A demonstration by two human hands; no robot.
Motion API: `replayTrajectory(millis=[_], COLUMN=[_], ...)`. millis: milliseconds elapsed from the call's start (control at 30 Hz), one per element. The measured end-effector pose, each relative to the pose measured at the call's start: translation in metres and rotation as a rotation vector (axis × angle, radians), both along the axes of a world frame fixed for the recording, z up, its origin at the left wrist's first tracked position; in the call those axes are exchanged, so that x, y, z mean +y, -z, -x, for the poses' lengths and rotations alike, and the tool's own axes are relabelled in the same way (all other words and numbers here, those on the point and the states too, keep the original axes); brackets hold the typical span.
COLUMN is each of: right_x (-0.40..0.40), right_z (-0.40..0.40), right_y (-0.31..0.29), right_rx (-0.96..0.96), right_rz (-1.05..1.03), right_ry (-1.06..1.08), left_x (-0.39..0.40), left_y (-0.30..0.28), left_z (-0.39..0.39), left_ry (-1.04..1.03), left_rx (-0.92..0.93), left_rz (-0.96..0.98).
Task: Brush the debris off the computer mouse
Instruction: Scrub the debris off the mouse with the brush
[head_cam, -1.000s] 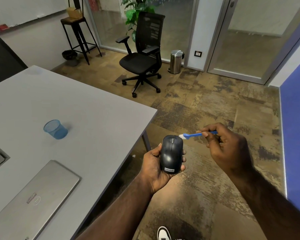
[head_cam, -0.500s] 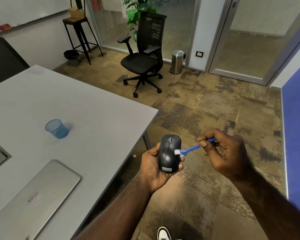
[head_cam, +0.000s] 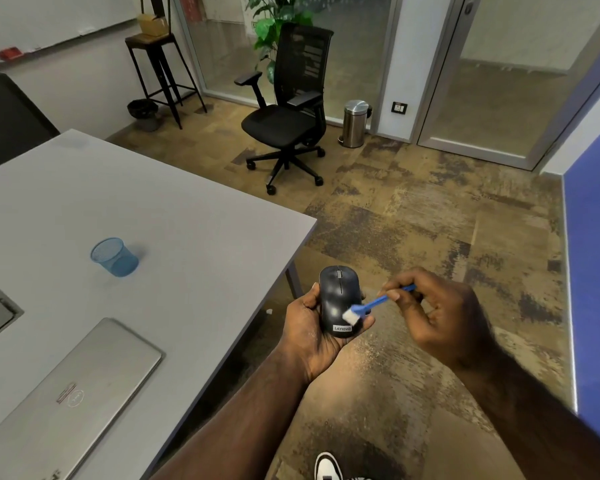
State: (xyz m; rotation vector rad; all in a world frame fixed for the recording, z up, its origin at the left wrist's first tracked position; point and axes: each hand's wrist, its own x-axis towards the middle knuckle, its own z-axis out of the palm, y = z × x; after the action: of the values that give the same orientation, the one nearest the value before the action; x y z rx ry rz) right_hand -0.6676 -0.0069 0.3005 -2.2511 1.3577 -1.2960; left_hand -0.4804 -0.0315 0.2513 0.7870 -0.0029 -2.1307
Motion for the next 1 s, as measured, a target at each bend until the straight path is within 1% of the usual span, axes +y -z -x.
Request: replayTrajectory(millis=[67, 100, 200, 233, 267, 367, 400, 533, 700, 833, 867, 1000], right_x=[-0.003, -0.003, 0.003, 0.004, 0.004, 0.0, -0.001, 0.003, 0.0, 0.004, 0.005, 0.003], right_z=[0.001, 0.002, -0.001, -0.002, -0.003, -0.003, -0.002, -0.004, -0.006, -0.01, -0.01, -0.009], right_y=[0.0, -0.001, 0.001, 0.002, 0.002, -0.001, -0.001, -0.002, -0.004, -0.003, -0.003, -0.006], right_rx=[-0.025, -0.022, 0.044, 0.074, 0.081, 0.007, 0.008, 0.119, 0.115, 0.188, 0.194, 0.188], right_rz=[0.032, 0.036, 0.004, 0.009, 0.019, 0.045, 0.052, 0.042, 0.085, 0.061, 0.064, 0.137], right_ry=[0.098, 0.1, -0.054, -0.075, -0.06, 0.067, 0.065, -0.083, 0.017, -0.119, -0.126, -0.008], left_x=[0.0, 0.0, 0.0, 0.0, 0.0, 0.002, 0.002, 0.002, 0.004, 0.004, 0.004, 0.004], left_y=[-0.002, -0.003, -0.004, -0.005, -0.004, -0.005, -0.006, -0.007, -0.01, -0.014, -0.015, -0.015], left_z=[0.0, 0.0, -0.001, 0.0, 0.0, 0.001, 0.001, 0.002, 0.005, 0.005, 0.005, 0.007], left_ry=[-0.006, -0.009, -0.037, -0.04, -0.039, -0.023, -0.021, -0.009, -0.003, -0.012, -0.015, -0.021], left_rx=[0.002, 0.002, -0.024, -0.025, -0.029, -0.048, -0.052, -0.092, -0.132, -0.118, -0.112, -0.131], left_rz=[-0.005, -0.009, -0.038, -0.043, -0.04, -0.013, -0.007, 0.005, 0.027, 0.044, 0.05, 0.068])
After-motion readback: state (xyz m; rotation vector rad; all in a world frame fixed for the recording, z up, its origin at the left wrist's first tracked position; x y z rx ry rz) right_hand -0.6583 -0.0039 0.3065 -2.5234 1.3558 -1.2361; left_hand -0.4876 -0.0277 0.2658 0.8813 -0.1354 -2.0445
